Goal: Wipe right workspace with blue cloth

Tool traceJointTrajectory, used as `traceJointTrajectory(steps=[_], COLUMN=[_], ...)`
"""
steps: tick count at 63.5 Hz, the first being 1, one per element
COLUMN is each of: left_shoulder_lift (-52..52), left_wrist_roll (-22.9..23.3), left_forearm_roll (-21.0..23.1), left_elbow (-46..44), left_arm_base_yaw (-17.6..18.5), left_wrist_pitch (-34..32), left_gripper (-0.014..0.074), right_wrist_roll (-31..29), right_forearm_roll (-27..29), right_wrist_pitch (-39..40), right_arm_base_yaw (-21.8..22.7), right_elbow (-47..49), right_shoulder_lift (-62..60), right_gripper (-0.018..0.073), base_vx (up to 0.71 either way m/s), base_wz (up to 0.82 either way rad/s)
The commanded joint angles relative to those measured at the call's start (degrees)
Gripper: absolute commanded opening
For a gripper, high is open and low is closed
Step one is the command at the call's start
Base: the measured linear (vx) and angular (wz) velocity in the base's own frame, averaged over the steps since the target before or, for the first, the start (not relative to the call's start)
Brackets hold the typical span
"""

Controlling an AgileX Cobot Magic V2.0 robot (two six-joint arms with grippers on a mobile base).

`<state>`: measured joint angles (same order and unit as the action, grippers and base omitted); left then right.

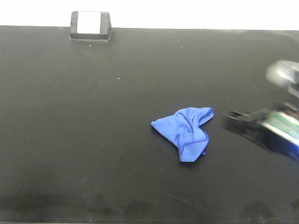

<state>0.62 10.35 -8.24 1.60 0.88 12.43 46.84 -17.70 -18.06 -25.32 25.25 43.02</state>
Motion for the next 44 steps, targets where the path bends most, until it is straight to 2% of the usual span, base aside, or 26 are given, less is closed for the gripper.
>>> traceJointTrajectory(steps=[1, 9, 13, 19, 29, 32, 35, 44], left_shoulder_lift=[1.0, 1.0, 1.0, 1.0, 1.0, 1.0, 1.0, 0.8], left_wrist_roll=[0.5, 0.5, 0.5, 0.5, 0.5, 0.5, 0.5, 0.5], left_forearm_roll=[-0.1, -0.1, -0.1, -0.1, -0.1, -0.1, -0.1, -0.1], left_elbow=[1.7, 1.7, 1.7, 1.7, 1.7, 1.7, 1.7, 1.7], left_arm_base_yaw=[-0.3, -0.3, -0.3, -0.3, -0.3, -0.3, -0.3, -0.3], left_wrist_pitch=[-4.7, -4.7, -4.7, -4.7, -4.7, -4.7, -4.7, -4.7], left_gripper=[-0.0006, -0.0006, -0.0006, -0.0006, -0.0006, -0.0006, -0.0006, -0.0006], right_wrist_roll=[-6.9, -19.8, -26.4, -32.7, -36.0, -36.0, -36.0, -36.4], right_forearm_roll=[0.9, 4.3, 5.5, 6.8, 10.5, 12.2, 13.8, 13.9], right_wrist_pitch=[14.2, 18.1, 17.6, 17.0, 17.0, 16.7, 12.3, 8.5], right_arm_base_yaw=[7.2, 17.5, 21.2, 25.3, 29.3, 29.4, 29.4, 28.5], right_elbow=[-4.4, -11.8, -14.9, -19.7, -26.6, -28.4, -28.0, -28.1], right_shoulder_lift=[-7.1, -17.4, -22.2, -29.4, -40.9, -43.8, -44.4, -44.0], right_gripper=[-0.001, -0.0008, -0.0008, -0.0006, -0.0004, -0.0003, -0.0003, -0.0001], base_vx=[0.0, 0.0, 0.0, 0.0, 0.0, 0.0, 0.0, 0.0], base_wz=[0.0, 0.0, 0.0, 0.0, 0.0, 0.0, 0.0, 0.0])
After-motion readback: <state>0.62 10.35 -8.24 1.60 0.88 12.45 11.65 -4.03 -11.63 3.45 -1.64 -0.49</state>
